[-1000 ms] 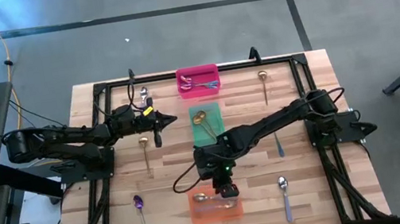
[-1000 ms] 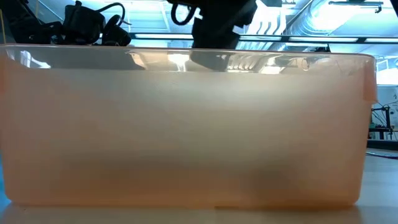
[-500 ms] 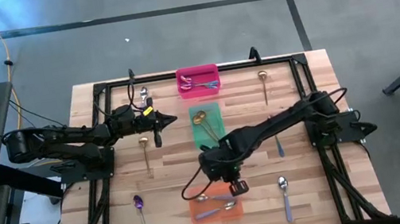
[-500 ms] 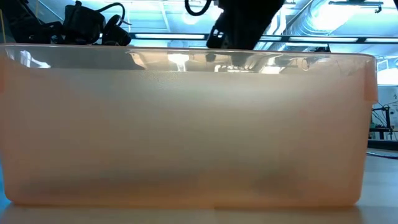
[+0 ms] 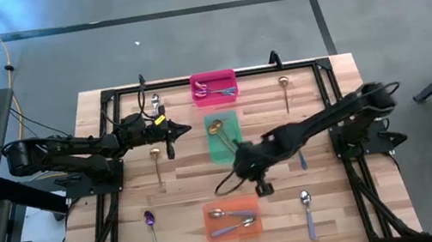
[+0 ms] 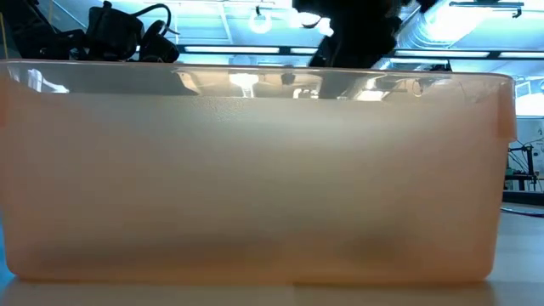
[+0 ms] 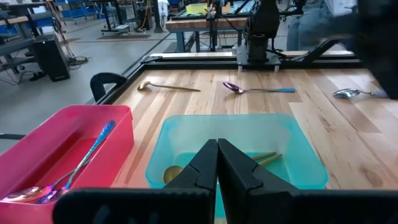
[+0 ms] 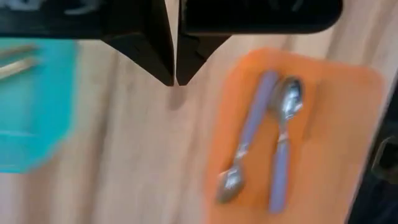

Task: Sort silverware by color (type)
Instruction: Put the gold spoon in the blue bin

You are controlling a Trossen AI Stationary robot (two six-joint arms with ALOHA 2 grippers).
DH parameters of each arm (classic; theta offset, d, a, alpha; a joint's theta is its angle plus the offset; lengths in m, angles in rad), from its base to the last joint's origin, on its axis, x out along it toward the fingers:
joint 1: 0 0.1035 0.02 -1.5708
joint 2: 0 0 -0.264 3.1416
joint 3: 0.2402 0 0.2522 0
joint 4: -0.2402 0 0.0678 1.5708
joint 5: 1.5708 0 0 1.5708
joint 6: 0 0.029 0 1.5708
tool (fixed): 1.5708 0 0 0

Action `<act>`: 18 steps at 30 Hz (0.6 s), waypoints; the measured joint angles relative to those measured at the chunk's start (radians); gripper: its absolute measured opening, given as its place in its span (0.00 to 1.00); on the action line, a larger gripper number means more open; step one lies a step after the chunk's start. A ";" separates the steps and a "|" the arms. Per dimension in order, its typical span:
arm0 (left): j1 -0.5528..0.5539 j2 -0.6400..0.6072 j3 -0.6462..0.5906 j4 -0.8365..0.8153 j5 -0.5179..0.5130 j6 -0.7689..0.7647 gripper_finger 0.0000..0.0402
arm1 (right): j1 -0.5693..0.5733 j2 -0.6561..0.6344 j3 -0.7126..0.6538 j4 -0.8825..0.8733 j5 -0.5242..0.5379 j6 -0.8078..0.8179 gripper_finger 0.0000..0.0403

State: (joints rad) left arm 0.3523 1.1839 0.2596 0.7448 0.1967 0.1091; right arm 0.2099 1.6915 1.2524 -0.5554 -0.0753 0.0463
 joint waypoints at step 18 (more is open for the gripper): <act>0.000 0.000 0.000 -0.071 -0.149 -0.113 0.05 | -0.147 -0.492 -0.576 0.284 0.356 0.245 0.00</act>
State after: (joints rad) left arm 0.3519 1.1835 0.2596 0.6738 0.0477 -0.0036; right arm 0.0627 1.1995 0.6769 -0.2714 0.2810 0.2911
